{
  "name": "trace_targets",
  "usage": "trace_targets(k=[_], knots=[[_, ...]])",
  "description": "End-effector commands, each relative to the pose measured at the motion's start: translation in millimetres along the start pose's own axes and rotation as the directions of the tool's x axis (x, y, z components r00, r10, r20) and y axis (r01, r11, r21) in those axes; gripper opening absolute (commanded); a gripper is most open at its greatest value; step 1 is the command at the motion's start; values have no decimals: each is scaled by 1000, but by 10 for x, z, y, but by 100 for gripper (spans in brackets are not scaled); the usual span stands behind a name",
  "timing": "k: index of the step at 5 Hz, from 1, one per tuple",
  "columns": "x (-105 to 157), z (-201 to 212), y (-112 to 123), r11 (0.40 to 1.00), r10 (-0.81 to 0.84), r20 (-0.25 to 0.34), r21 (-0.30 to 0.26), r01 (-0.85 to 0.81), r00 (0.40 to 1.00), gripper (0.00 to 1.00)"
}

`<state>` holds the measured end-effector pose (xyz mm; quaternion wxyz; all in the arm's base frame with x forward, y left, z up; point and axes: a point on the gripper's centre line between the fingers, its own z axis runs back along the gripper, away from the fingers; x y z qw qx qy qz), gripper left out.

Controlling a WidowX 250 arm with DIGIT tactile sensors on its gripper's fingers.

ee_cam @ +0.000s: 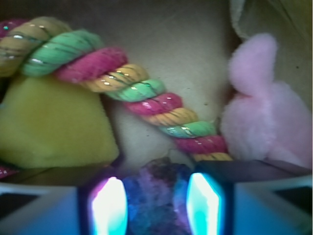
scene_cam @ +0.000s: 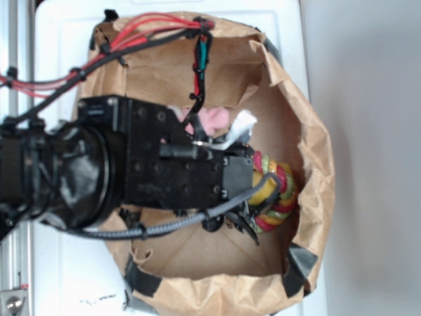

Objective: Grab the rock.

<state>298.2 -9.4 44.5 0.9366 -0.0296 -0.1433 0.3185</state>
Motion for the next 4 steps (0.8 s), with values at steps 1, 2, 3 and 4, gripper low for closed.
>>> trace_targets(k=[1, 2, 3, 4], knots=[[63, 167, 88, 999, 5, 44, -32, -4, 999, 0], [45, 206, 124, 999, 6, 41, -38, -5, 999, 0], [60, 447, 245, 999, 14, -17, -52, -15, 1000, 0], [167, 900, 234, 991, 53, -31, -124, -56, 998, 0]])
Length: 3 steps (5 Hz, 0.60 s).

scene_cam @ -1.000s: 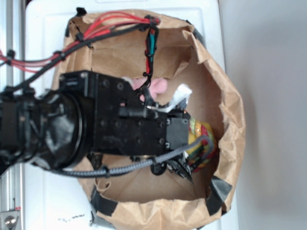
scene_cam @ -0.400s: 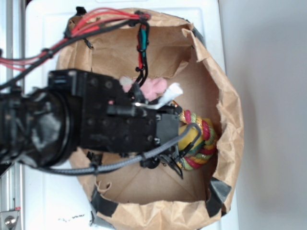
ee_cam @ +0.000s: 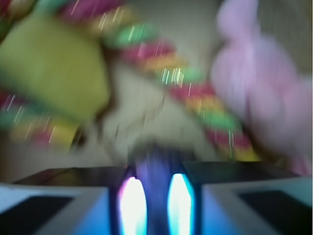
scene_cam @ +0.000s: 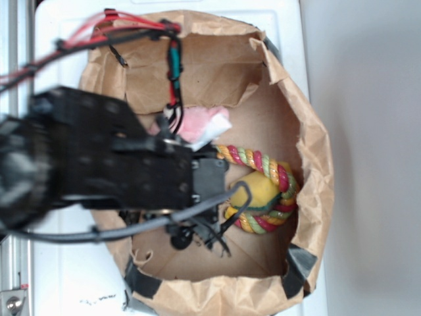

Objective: Grab the rock.

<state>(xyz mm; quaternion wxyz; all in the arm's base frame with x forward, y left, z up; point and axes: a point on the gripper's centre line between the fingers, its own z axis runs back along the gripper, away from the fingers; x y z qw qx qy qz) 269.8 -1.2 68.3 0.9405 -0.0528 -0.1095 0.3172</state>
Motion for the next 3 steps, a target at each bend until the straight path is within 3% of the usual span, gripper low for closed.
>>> trace_targets(k=[1, 2, 3], knots=[[342, 1035, -23, 980, 89, 43, -179, -80, 995, 0], [420, 1258, -39, 986, 18, 24, -164, -14, 1000, 0], [411, 1261, -75, 988, -145, 20, -48, 146, 989, 0]])
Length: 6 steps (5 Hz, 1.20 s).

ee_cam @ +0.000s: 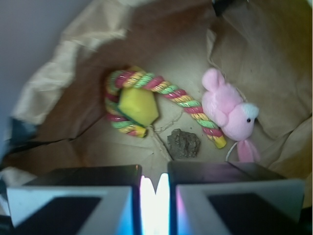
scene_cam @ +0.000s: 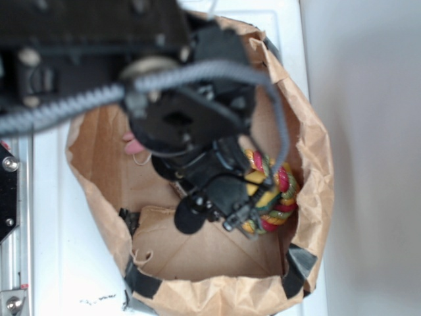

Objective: Grab the rock.

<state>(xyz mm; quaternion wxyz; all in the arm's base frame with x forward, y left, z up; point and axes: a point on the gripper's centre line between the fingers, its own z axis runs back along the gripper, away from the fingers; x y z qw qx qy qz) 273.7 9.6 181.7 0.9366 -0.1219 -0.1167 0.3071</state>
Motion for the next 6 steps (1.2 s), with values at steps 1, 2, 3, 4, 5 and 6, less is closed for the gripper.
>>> trace_targets(k=[1, 2, 3, 4, 5, 6], knots=[[115, 64, 24, 973, -157, 35, 177, 149, 987, 8], [113, -9, 138, 980, -119, 54, 165, 108, 991, 100], [60, -213, 298, 988, -100, 47, 126, 94, 994, 100], [-92, -429, 289, 987, -126, 15, 107, 123, 992, 100], [-161, -636, 193, 988, -109, -4, 112, 109, 994, 100], [-145, -849, 164, 988, -90, -1, 128, 89, 996, 100]])
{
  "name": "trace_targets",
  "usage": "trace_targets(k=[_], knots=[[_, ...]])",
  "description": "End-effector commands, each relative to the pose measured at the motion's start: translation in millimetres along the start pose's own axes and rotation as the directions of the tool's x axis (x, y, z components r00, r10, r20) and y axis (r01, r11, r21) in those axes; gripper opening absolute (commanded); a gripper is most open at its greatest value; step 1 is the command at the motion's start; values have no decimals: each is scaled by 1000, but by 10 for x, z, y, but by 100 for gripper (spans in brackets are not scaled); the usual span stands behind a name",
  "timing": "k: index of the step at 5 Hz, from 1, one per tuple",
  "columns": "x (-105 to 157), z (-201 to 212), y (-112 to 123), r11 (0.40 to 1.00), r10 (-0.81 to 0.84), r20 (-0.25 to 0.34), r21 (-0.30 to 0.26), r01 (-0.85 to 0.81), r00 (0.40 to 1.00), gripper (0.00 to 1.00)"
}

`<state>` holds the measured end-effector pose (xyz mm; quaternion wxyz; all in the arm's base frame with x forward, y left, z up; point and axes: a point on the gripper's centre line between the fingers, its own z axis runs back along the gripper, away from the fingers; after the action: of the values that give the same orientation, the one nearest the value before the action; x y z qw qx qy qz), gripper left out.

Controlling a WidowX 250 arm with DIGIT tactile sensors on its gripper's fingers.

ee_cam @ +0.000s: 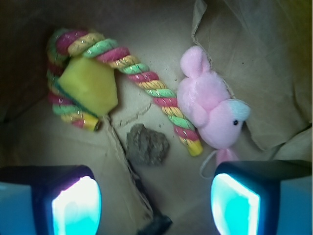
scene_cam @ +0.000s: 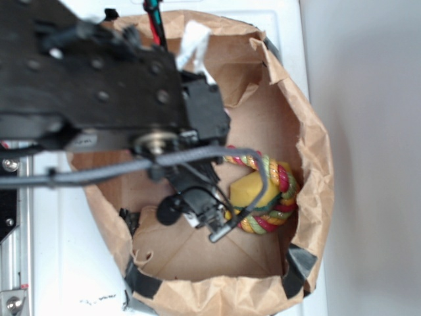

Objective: Grab the rock.

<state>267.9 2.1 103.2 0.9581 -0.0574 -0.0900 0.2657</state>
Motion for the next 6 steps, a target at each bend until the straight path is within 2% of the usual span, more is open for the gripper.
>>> trace_targets(k=[1, 3, 4, 6], knots=[[144, -246, -70, 999, 34, 35, 1, -35, 999, 100], [162, -426, -202, 1000, 23, 37, -2, -23, 999, 100], [92, -580, -192, 999, -10, 35, 37, 9, 999, 100], [-95, -657, -106, 995, -79, 13, 68, 78, 997, 100]])
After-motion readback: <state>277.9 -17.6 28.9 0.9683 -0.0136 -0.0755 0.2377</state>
